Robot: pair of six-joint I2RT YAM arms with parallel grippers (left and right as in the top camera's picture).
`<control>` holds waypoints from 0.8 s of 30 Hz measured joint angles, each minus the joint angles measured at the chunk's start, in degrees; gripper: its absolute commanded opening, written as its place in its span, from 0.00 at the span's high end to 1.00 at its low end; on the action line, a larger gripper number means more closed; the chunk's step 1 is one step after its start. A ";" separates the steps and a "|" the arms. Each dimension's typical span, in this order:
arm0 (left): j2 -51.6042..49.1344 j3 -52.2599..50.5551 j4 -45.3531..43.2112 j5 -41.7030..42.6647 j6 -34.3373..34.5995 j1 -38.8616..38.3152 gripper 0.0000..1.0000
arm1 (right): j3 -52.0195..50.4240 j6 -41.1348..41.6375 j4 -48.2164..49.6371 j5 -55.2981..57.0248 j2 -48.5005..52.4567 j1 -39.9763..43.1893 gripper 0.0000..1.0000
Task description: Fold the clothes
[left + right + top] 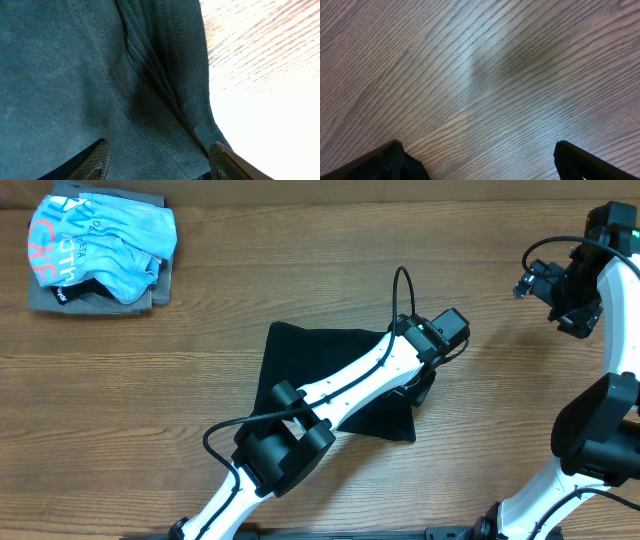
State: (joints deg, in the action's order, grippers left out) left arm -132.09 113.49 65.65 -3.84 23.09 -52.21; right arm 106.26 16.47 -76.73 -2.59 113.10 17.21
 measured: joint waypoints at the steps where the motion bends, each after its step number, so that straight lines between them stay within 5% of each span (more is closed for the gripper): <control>1: 0.00 0.00 0.00 -0.24 0.55 0.02 0.34 | 0.00 -0.02 0.02 0.02 0.00 0.00 0.00; 14: -2.19 0.02 -1.01 -1.81 3.37 0.96 0.35 | 0.00 -0.02 0.02 0.00 0.00 0.00 0.00; 24: -2.82 0.02 -1.01 -1.81 3.85 0.94 0.65 | 0.00 -0.02 0.02 0.02 0.00 0.00 0.00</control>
State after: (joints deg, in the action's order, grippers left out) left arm -134.91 113.51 64.64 -5.65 26.94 -51.27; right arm 106.26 16.45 -76.71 -2.57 113.10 17.21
